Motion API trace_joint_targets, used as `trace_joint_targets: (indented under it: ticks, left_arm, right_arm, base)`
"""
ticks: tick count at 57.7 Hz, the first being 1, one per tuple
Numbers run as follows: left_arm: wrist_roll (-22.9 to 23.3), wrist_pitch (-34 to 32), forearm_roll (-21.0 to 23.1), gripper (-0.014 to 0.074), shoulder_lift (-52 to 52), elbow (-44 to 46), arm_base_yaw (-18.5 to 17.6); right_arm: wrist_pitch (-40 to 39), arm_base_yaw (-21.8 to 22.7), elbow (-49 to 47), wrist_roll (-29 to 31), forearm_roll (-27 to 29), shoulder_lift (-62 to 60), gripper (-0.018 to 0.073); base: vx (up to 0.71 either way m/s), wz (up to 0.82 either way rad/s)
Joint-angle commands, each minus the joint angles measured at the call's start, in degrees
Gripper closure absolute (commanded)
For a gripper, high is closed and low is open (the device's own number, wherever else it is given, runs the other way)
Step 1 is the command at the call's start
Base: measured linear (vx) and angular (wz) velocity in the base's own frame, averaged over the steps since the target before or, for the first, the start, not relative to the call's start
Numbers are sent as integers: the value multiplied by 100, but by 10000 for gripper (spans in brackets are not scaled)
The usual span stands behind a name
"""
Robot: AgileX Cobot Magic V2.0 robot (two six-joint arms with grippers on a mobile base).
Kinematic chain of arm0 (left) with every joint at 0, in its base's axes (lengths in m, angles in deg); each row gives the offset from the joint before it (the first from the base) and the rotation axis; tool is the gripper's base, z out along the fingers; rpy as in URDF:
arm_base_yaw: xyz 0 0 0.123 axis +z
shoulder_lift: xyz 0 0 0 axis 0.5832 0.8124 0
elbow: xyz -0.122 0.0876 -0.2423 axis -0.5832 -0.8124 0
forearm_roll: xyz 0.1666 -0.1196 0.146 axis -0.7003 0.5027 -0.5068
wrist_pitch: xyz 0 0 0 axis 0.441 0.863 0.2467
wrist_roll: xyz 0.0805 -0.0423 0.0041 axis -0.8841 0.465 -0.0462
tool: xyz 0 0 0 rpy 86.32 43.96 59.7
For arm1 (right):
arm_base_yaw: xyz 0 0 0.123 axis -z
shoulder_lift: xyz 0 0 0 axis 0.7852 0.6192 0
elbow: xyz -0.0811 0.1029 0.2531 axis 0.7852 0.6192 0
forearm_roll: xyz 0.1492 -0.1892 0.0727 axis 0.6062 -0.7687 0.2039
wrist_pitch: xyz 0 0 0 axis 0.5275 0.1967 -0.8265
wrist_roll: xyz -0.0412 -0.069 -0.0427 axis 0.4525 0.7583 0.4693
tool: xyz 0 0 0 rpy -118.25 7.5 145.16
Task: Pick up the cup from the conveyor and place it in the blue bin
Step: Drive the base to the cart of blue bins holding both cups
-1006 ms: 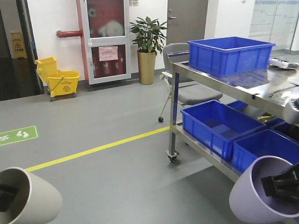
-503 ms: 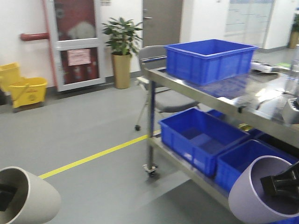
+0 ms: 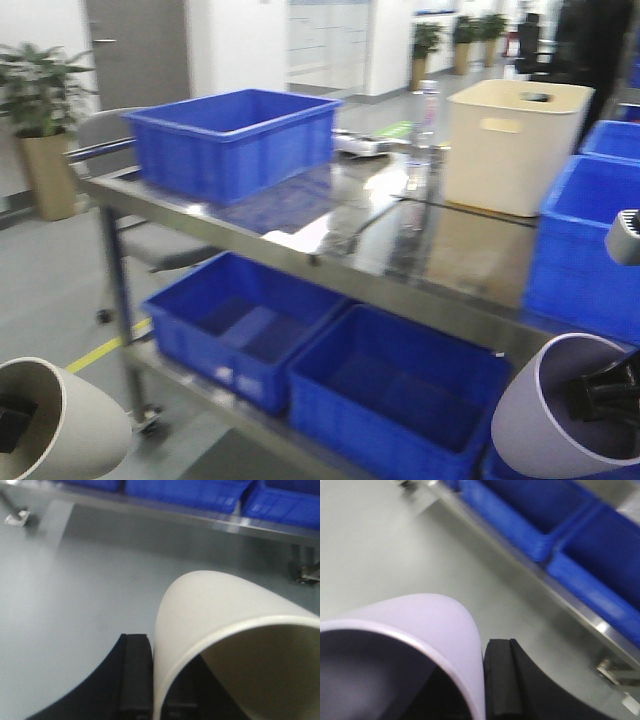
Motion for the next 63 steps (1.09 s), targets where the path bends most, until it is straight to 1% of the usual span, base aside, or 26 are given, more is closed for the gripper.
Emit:
trace_joint_targets:
  ticks: [1, 21, 63]
  left_arm:
    - [65, -335, 144, 603, -109, 192, 2]
    - [65, -336, 139, 603, -109, 192, 2]
    - [65, -336, 139, 603, -109, 192, 2]
  right_arm:
    - [-319, 4, -184, -3, -33, -95, 568]
    - [-301, 4, -184, -3, -33, -95, 568]
    - [-301, 4, -184, -3, -33, -95, 568]
  base:
    - [33, -79]
    - [30, -64]
    - [26, -39]
